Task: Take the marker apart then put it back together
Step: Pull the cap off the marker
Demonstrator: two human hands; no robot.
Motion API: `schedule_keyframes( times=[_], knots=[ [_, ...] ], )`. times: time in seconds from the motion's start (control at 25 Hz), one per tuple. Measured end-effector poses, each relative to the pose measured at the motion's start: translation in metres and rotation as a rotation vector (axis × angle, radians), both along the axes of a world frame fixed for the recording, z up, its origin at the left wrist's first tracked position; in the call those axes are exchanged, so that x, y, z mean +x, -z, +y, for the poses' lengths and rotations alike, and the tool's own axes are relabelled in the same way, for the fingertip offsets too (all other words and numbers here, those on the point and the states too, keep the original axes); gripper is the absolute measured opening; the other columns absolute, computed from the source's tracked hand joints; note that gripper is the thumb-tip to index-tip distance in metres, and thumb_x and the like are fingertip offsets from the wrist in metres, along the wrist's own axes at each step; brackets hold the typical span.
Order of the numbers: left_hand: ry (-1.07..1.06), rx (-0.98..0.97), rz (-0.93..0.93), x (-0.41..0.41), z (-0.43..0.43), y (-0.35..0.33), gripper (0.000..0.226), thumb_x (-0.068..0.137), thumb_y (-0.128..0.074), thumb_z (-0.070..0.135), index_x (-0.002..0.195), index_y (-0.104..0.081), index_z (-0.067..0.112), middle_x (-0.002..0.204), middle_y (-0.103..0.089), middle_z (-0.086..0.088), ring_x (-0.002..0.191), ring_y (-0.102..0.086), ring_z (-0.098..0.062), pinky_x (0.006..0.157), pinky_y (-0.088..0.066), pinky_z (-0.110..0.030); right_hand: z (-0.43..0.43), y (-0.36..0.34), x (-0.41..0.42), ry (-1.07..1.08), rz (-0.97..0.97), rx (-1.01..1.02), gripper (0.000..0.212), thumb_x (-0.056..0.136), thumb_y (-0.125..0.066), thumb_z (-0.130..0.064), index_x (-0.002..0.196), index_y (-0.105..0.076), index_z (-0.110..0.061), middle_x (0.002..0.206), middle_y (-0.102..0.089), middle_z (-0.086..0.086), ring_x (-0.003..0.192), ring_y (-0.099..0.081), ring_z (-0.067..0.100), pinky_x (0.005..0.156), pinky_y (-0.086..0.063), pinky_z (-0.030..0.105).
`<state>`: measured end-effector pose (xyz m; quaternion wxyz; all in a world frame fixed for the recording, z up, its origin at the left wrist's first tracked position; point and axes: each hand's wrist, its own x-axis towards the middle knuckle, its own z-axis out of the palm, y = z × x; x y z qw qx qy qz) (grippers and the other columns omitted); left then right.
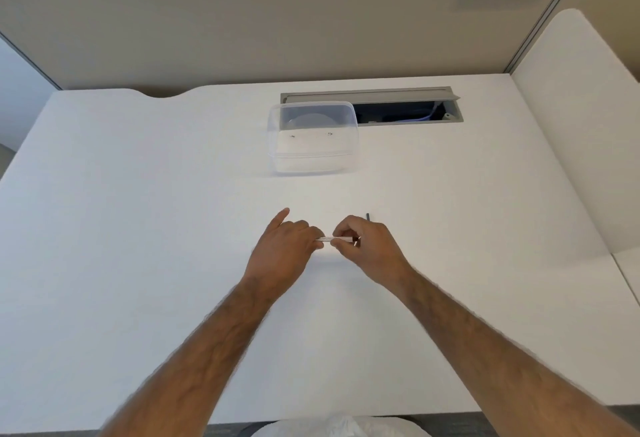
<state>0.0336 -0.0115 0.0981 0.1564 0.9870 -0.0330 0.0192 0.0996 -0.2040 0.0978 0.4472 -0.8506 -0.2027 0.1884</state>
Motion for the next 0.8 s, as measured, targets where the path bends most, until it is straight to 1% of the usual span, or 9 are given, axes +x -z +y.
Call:
schedule_keyframes(
  times=[0.04, 0.12, 0.16, 0.24, 0.44, 0.52, 0.6, 0.68, 0.8],
  knots=[
    [-0.020, -0.045, 0.011, 0.000, -0.002, -0.006, 0.018, 0.103, -0.057, 0.027, 0.109, -0.073, 0.022, 0.089, -0.070, 0.002, 0.088, -0.066, -0.021, 0.119, -0.032, -0.037, -0.002, -0.005, -0.001, 0.075, 0.123, 0.130, 0.007, 0.089, -0.072, -0.014, 0.095, -0.071, -0.017, 0.080, -0.069, -0.006, 0.069, -0.058, 0.006, 0.066, -0.048, 0.020],
    [-0.079, -0.134, -0.006, -0.001, -0.002, -0.016, 0.017, 0.103, -0.056, 0.028, 0.105, -0.073, 0.023, 0.087, -0.068, 0.004, 0.086, -0.061, -0.020, 0.094, -0.045, -0.034, -0.004, -0.013, -0.003, 0.200, 0.350, 0.384, 0.015, 0.089, -0.072, -0.002, 0.103, -0.073, -0.008, 0.086, -0.075, 0.011, 0.073, -0.065, 0.017, 0.071, -0.054, 0.025],
    [-0.106, -0.161, -0.008, -0.001, -0.002, -0.020, 0.016, 0.102, -0.057, 0.029, 0.103, -0.072, 0.023, 0.086, -0.067, 0.005, 0.086, -0.059, -0.020, 0.080, -0.046, -0.033, -0.005, -0.016, -0.004, 0.232, 0.412, 0.463, 0.016, 0.091, -0.069, 0.001, 0.105, -0.073, -0.005, 0.088, -0.076, 0.017, 0.075, -0.068, 0.021, 0.071, -0.057, 0.027],
    [-0.130, -0.171, 0.009, -0.001, -0.001, -0.028, 0.015, 0.102, -0.056, 0.030, 0.102, -0.071, 0.024, 0.086, -0.065, 0.007, 0.086, -0.057, -0.018, 0.070, -0.041, -0.031, -0.006, -0.020, -0.004, 0.245, 0.435, 0.516, 0.014, 0.093, -0.066, 0.002, 0.105, -0.073, -0.002, 0.090, -0.078, 0.018, 0.076, -0.072, 0.023, 0.072, -0.060, 0.029],
    [-0.191, -0.185, 0.100, 0.004, -0.001, -0.036, 0.015, 0.102, -0.053, 0.035, 0.103, -0.067, 0.031, 0.089, -0.062, 0.012, 0.087, -0.057, -0.014, 0.063, -0.037, -0.029, -0.005, -0.024, 0.002, 0.296, 0.388, 0.527, 0.011, 0.095, -0.064, 0.002, 0.103, -0.071, 0.001, 0.089, -0.079, 0.018, 0.078, -0.075, 0.025, 0.072, -0.060, 0.031],
    [-0.168, -0.246, 0.185, 0.007, -0.005, -0.039, 0.022, 0.103, -0.049, 0.044, 0.105, -0.068, 0.033, 0.092, -0.061, 0.013, 0.090, -0.057, -0.013, 0.068, -0.044, -0.033, -0.006, -0.023, 0.002, 0.267, 0.387, 0.513, 0.009, 0.094, -0.064, 0.003, 0.100, -0.071, 0.001, 0.089, -0.078, 0.020, 0.078, -0.075, 0.027, 0.071, -0.060, 0.031],
    [-0.103, -0.270, 0.232, 0.010, -0.013, -0.043, 0.035, 0.105, -0.041, 0.049, 0.108, -0.070, 0.028, 0.094, -0.062, 0.010, 0.090, -0.057, -0.015, 0.075, -0.050, -0.038, -0.004, -0.022, 0.000, 0.241, 0.382, 0.496, 0.008, 0.094, -0.065, 0.001, 0.099, -0.072, 0.001, 0.089, -0.079, 0.019, 0.077, -0.075, 0.027, 0.068, -0.059, 0.030],
    [-0.081, -0.260, 0.226, 0.011, -0.017, -0.044, 0.037, 0.106, -0.041, 0.045, 0.105, -0.070, 0.022, 0.095, -0.063, 0.006, 0.090, -0.058, -0.017, 0.077, -0.052, -0.042, -0.004, -0.023, 0.000, 0.221, 0.386, 0.471, 0.008, 0.096, -0.064, -0.002, 0.099, -0.071, -0.001, 0.088, -0.079, 0.016, 0.075, -0.075, 0.025, 0.062, -0.056, 0.029],
    [-0.079, -0.313, 0.226, 0.011, -0.012, -0.039, 0.027, 0.105, -0.048, 0.039, 0.099, -0.068, 0.022, 0.091, -0.061, 0.007, 0.087, -0.057, -0.015, 0.076, -0.051, -0.039, -0.006, -0.023, 0.005, 0.126, 0.331, 0.353, 0.009, 0.097, -0.062, -0.007, 0.097, -0.071, -0.005, 0.087, -0.079, 0.011, 0.068, -0.071, 0.019, 0.054, -0.050, 0.026]
  ],
)
